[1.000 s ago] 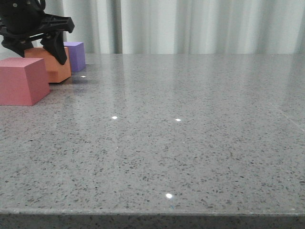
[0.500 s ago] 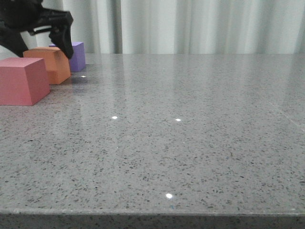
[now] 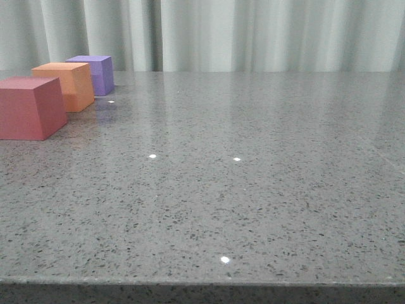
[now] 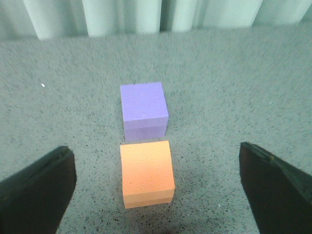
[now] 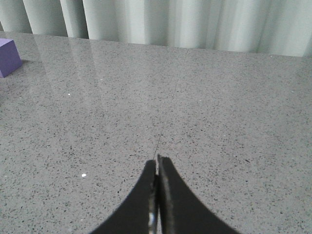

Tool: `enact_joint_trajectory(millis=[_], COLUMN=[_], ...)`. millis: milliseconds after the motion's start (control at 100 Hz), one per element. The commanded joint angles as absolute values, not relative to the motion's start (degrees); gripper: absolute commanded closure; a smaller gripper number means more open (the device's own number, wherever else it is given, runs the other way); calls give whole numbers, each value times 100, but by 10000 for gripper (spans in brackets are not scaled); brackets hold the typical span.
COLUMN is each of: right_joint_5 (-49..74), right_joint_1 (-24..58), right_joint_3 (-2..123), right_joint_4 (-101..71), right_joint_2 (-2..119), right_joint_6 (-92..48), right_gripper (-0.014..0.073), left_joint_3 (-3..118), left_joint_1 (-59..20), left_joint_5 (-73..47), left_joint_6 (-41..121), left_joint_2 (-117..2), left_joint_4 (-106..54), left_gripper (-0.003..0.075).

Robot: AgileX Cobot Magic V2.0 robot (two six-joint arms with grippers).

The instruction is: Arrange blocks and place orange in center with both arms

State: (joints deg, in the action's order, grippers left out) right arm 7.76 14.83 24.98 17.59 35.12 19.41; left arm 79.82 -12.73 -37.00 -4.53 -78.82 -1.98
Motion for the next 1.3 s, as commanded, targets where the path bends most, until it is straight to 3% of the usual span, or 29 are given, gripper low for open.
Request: enact_joint_trajectory(millis=[0, 510, 730, 800, 870, 1110, 1289], right_joint_5=[342, 342, 342, 342, 342, 342, 342], right_joint_1=[1452, 1452, 1452, 1452, 1452, 1452, 1452], right_joint_3=[2648, 2648, 2648, 2648, 2648, 2648, 2648], right_joint_4=[1861, 1861, 1861, 1861, 1861, 1861, 1861], right_joint_2=[3494, 3494, 3494, 3494, 3494, 3494, 3494], right_joint_6=[1934, 1934, 1934, 1934, 1934, 1934, 1934], right_gripper=[704, 704, 704, 704, 704, 704, 704], left_joint_3=[7662, 3991, 3078, 2949, 2899, 2899, 2899], left_joint_1=[-1263, -1263, -1263, -1263, -1263, -1263, -1263], left_joint_5=[-2982, -1301, -1140, -1140, -1163, -1091, -1091], left_joint_6=[-450, -450, -450, -450, -450, -450, -450], left_joint_2=[-7167, -4087, -3168, -3005, -2914, -2900, -2900], left_joint_4=[-203, -186, -186, -186, -186, -186, -186], left_gripper=[91, 93, 109, 160, 259, 743, 741])
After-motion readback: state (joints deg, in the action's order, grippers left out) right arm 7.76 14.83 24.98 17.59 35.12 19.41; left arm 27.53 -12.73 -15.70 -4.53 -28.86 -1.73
